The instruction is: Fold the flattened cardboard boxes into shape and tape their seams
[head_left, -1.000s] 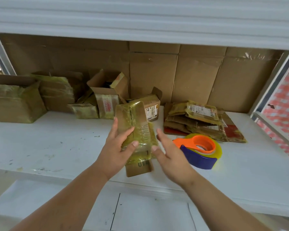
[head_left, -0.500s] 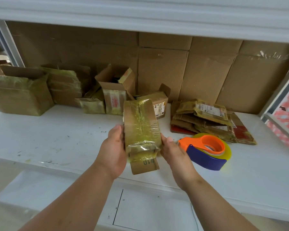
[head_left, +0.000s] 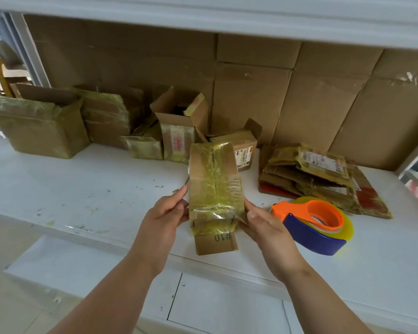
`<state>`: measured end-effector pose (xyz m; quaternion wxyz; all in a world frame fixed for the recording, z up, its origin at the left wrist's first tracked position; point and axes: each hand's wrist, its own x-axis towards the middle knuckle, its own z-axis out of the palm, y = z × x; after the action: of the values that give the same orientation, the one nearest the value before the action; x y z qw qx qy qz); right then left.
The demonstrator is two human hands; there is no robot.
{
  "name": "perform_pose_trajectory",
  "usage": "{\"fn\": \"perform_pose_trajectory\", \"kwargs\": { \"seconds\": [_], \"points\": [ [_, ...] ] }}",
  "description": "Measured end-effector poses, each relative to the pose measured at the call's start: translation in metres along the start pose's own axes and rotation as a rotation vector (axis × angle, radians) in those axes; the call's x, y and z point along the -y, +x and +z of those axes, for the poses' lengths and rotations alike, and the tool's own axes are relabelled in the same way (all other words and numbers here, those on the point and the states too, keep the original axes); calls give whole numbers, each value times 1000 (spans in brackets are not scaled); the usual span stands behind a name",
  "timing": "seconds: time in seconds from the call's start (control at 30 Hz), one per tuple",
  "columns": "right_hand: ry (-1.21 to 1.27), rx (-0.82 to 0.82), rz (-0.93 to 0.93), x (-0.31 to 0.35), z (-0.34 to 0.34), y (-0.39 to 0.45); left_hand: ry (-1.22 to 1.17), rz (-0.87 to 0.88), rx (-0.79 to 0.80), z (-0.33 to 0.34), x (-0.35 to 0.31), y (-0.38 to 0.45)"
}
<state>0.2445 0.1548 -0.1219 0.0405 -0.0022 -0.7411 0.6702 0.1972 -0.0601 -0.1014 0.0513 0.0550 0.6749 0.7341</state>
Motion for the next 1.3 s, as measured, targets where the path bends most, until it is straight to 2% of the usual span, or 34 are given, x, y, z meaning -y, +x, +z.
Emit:
{"fn": "perform_pose_trajectory", "kwargs": {
  "seconds": [0.1, 0.3, 0.5, 0.7, 0.83, 0.93, 1.03, 1.17, 1.23, 1.3],
  "points": [
    [49, -25, 41, -2, 1, -1, 33, -8, -2, -1, 5, 1],
    [-171, -185, 32, 1, 8, 2, 126, 59, -11, -1, 2, -2],
    [-244, -188, 11, -1, 9, 2, 400, 144, -11, 5, 3, -9],
    [-263, -327, -43, 1, 19, 5, 514, 237, -127, 12, 12, -3],
    [-223, -310, -27, 1, 23, 5, 562, 277, -201, 13, 16, -1],
    [-235, -192, 0, 2, 12, 4, 562, 279, -160, 8, 19, -2],
    [-95, -92, 15, 4, 4, 1, 553, 274, -46, -1, 15, -1],
    [-71, -147, -19, 3, 8, -1, 435, 255, 69, -11, 4, 0],
    [-117, -193, -43, 5, 12, 0, 420, 253, 67, -9, 0, 0],
    [-145, -231, -52, 7, 15, 2, 515, 271, 9, -5, 1, 0]
  ]
}}
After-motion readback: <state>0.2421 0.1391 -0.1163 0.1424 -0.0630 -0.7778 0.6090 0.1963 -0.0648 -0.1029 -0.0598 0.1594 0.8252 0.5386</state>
